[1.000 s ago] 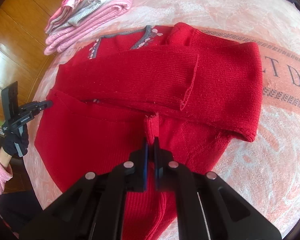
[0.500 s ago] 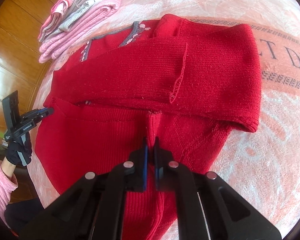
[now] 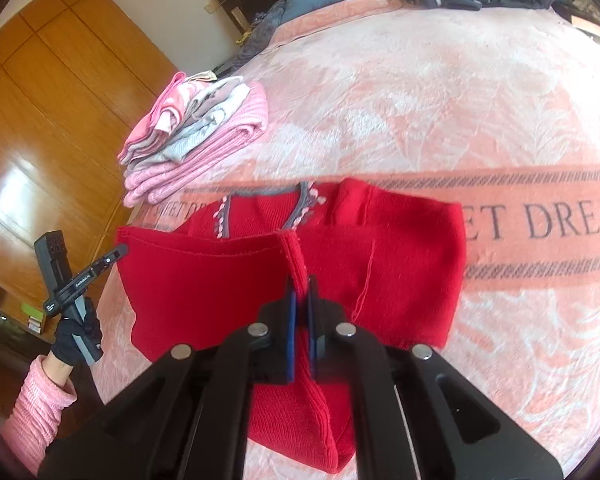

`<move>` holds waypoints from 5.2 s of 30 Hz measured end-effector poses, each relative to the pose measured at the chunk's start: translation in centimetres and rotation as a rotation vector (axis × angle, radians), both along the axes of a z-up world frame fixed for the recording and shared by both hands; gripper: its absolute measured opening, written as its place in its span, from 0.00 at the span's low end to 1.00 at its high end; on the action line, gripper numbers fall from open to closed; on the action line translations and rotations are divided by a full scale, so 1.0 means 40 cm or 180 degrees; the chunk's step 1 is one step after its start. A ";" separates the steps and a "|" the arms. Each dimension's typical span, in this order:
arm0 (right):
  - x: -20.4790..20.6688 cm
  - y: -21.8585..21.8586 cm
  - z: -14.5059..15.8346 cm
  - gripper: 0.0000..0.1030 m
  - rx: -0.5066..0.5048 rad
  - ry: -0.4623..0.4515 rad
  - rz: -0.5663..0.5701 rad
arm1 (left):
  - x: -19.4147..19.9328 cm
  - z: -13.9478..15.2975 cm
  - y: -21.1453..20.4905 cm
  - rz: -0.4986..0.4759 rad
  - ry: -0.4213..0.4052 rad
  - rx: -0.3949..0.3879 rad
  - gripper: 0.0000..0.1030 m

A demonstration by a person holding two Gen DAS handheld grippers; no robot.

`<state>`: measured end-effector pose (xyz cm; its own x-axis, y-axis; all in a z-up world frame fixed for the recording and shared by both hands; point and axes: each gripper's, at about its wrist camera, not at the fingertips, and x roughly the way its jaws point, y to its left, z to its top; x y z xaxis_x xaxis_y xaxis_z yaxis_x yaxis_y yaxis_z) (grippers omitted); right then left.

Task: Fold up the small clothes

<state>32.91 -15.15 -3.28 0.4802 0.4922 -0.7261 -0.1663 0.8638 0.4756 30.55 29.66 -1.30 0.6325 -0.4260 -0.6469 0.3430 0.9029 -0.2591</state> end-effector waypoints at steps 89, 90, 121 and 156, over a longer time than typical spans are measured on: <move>-0.045 -0.127 -0.289 0.48 0.0079 0.0997 -0.0291 | 0.060 -0.238 -0.100 0.0065 0.0893 -0.0184 0.53; -0.054 -0.136 -0.305 0.48 0.0118 0.1077 -0.0289 | 0.059 -0.239 -0.096 0.0062 0.0892 -0.0157 0.53; 0.014 -0.095 -0.375 0.19 0.0585 0.0803 -0.0427 | 0.065 -0.276 -0.069 -0.0037 0.0839 -0.0056 0.58; 0.086 0.590 -0.112 0.37 -0.0330 0.0685 0.0826 | 0.058 -0.232 0.095 -0.0180 0.0972 -0.0775 0.61</move>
<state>36.34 8.46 -7.76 0.1792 0.4962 -0.8495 -0.2921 0.8514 0.4357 32.87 33.47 -10.56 0.3977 -0.6187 -0.6775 0.2644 0.7844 -0.5611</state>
